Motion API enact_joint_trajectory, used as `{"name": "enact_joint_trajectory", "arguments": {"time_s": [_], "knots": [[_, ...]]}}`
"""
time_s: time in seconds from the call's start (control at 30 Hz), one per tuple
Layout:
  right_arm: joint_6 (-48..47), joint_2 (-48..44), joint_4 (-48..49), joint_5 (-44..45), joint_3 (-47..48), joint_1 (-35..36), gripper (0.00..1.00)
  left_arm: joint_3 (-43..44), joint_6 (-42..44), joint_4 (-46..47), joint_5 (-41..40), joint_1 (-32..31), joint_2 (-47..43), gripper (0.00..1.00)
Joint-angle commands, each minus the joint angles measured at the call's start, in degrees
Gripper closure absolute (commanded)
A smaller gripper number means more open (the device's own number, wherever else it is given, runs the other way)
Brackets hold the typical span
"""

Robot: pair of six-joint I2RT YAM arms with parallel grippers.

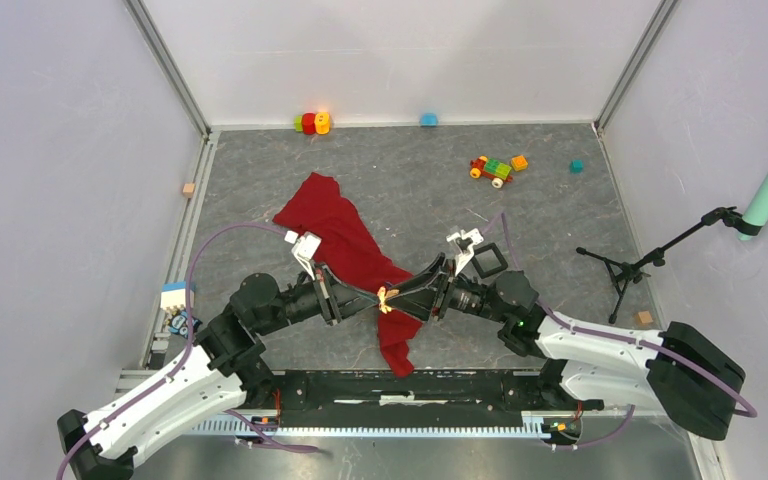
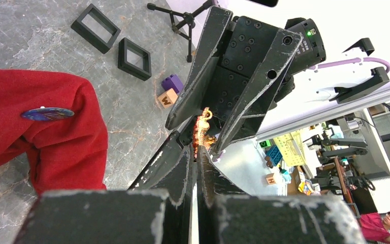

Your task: Remove the brooch from the garment

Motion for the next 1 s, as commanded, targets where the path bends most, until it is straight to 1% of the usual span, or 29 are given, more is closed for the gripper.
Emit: {"name": "enact_joint_trajectory", "arguments": {"time_s": [0.0,0.1,0.27,0.57,0.67,0.83,0.97], "knots": [[0.2,-1.4,3.2,0.3,-0.1,0.3,0.53,-0.4,-1.4,3.0,0.9,0.0,-0.6,0.98],[0.4,-1.2,3.3,0.2,0.0,0.4,0.60,-0.5,-1.6,3.0,1.1,0.0,-0.7,0.98],[0.4,-0.7,2.2,0.7,0.3,0.3,0.62,-0.4,-1.6,3.3,1.4,0.0,-0.5,0.98],[-2.1,-1.4,-6.2,4.3,2.1,0.4,0.70,-0.2,-1.3,3.3,1.5,0.0,-0.3,0.98],[-2.0,-1.7,-6.2,5.3,1.7,0.4,0.71,-0.1,-1.2,3.4,1.6,0.0,0.0,0.98],[-3.3,-2.5,-11.7,8.9,2.5,0.4,0.74,-0.1,-1.0,3.4,1.7,0.0,0.2,0.98],[-3.3,-2.6,-11.7,9.0,2.4,0.4,0.75,-0.1,-0.8,3.4,2.2,0.0,0.8,0.98]]}}
